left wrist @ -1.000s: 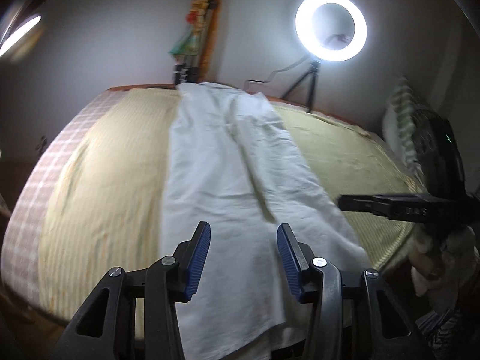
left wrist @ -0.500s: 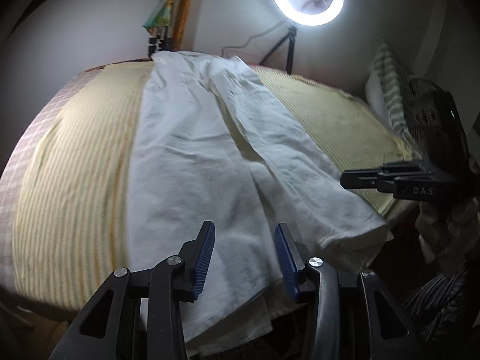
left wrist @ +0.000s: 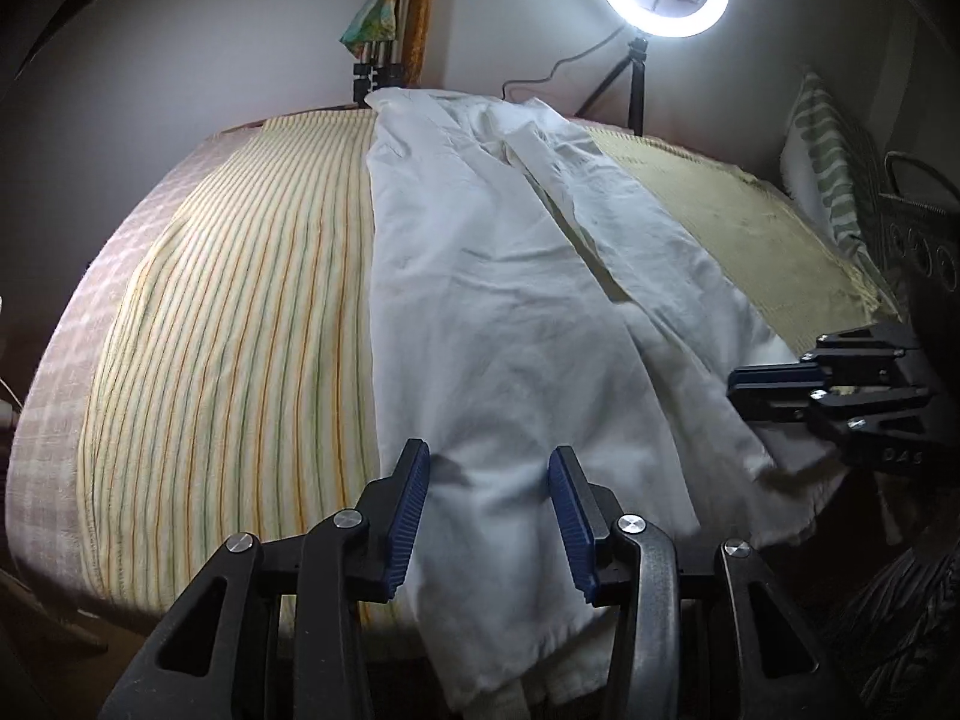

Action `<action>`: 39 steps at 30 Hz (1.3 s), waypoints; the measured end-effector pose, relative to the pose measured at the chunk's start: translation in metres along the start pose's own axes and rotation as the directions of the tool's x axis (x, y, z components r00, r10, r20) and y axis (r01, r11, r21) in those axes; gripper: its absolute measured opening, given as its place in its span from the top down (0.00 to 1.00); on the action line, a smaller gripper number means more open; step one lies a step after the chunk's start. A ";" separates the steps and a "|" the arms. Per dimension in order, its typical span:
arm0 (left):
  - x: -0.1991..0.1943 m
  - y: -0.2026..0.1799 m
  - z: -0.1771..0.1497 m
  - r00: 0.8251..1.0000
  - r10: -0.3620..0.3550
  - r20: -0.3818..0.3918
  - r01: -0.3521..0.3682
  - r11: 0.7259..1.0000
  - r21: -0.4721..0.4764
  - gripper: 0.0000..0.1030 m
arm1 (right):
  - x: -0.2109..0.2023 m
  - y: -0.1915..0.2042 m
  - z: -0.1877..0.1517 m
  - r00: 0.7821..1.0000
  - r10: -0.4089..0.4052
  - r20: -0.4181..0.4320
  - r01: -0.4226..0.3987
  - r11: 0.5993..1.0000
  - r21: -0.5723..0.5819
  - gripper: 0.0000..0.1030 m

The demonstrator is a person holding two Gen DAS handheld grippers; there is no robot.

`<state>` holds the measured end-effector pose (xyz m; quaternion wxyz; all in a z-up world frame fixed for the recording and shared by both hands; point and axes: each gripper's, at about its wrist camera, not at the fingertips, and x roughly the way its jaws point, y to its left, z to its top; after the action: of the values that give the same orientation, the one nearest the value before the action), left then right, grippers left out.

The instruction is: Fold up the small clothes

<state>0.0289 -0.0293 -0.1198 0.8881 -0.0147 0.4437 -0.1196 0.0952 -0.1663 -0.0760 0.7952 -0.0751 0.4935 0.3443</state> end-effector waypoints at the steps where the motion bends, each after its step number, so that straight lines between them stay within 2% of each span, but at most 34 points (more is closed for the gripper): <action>1: -0.003 0.001 -0.002 1.000 -0.006 -0.008 0.006 1.000 -0.004 0.59 | -0.005 0.000 -0.003 0.999 0.039 -0.017 -0.039 0.999 0.012 0.88; 3: -0.012 0.008 -0.004 1.000 -0.020 -0.019 0.019 0.999 -0.037 0.56 | -0.018 0.000 -0.011 0.998 0.053 -0.020 -0.052 0.998 0.037 0.85; 5: -0.020 0.017 -0.007 0.999 -0.035 -0.018 0.033 0.996 -0.088 0.39 | -0.035 -0.005 -0.017 1.000 0.020 0.020 -0.022 0.997 0.074 0.60; 7: -0.026 0.027 -0.010 0.998 -0.055 -0.013 0.053 0.988 -0.144 0.39 | -0.050 -0.017 -0.024 0.996 0.028 0.079 -0.040 0.987 0.155 0.48; 11: -0.017 0.042 -0.014 0.991 -0.126 -0.048 0.110 0.963 -0.246 0.39 | -0.060 -0.052 -0.043 0.994 0.053 0.100 -0.082 0.943 0.322 0.47; 12: -0.018 0.045 -0.015 0.989 -0.141 -0.034 0.127 0.954 -0.272 0.39 | -0.059 -0.061 -0.049 0.993 0.061 0.102 -0.094 0.926 0.365 0.47; 15: -0.021 0.051 -0.017 0.980 -0.197 -0.025 0.178 0.928 -0.329 0.40 | -0.051 -0.078 -0.061 0.982 0.154 0.110 -0.188 0.869 0.459 0.47; 17: -0.022 0.052 -0.017 0.976 -0.217 -0.023 0.195 0.915 -0.353 0.45 | -0.044 -0.086 -0.066 0.970 0.210 0.120 -0.241 0.835 0.494 0.47; 19: -0.020 0.051 -0.018 0.968 -0.250 -0.035 0.220 0.903 -0.368 0.58 | -0.041 -0.089 -0.067 0.954 0.258 0.149 -0.298 0.806 0.511 0.47; 22: -0.018 0.051 -0.019 0.962 -0.271 -0.027 0.239 0.888 -0.393 0.64 | -0.033 -0.088 -0.070 0.927 0.334 0.173 -0.373 0.762 0.529 0.51; 23: -0.018 0.051 -0.020 0.962 -0.272 -0.030 0.239 0.886 -0.397 0.73 | -0.030 -0.086 -0.071 0.919 0.353 0.175 -0.390 0.754 0.529 0.55; 24: -0.017 0.052 -0.019 0.963 -0.269 -0.035 0.233 0.886 -0.401 0.78 | -0.027 -0.083 -0.070 0.914 0.365 0.174 -0.400 0.752 0.524 0.58; 26: -0.016 0.054 -0.019 0.956 -0.291 -0.034 0.250 0.874 -0.417 0.87 | -0.020 -0.076 -0.066 0.912 0.383 0.148 -0.402 0.760 0.511 0.85; 28: -0.022 0.054 -0.015 0.951 -0.307 -0.019 0.271 0.864 -0.424 0.91 | -0.021 -0.072 -0.066 0.914 0.382 0.138 -0.395 0.754 0.525 0.90; 30: -0.038 0.056 -0.009 0.944 -0.329 0.029 0.308 0.846 -0.436 0.92 | -0.034 -0.074 -0.063 0.889 0.412 0.202 -0.451 0.705 0.547 0.91; 32: -0.055 0.058 -0.004 0.937 -0.341 0.073 0.337 0.831 -0.442 0.92 | -0.058 -0.078 -0.060 0.850 0.431 0.303 -0.525 0.659 0.538 0.91; 34: -0.061 0.057 -0.004 0.944 -0.320 0.077 0.322 0.846 -0.424 0.92 | -0.073 -0.080 -0.060 0.833 0.432 0.346 -0.554 0.648 0.523 0.91; 35: -0.058 0.057 -0.007 0.951 -0.304 0.059 0.300 0.858 -0.418 0.92 | -0.072 -0.079 -0.062 0.831 0.436 0.344 -0.556 0.645 0.525 0.91; 36: -0.051 0.058 -0.013 0.957 -0.290 0.030 0.275 0.866 -0.418 0.92 | -0.067 -0.078 -0.064 0.843 0.431 0.322 -0.538 0.654 0.532 0.91; 39: -0.026 0.061 -0.029 0.954 -0.295 -0.052 0.240 0.856 -0.459 0.90 | -0.033 -0.071 -0.073 0.924 0.357 0.137 -0.370 0.742 0.559 0.91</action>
<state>0.0032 0.0382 -0.1250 0.8071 -0.2727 0.5053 -0.1373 0.0768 -0.2687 -0.1006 0.7027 0.2697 0.5709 0.3280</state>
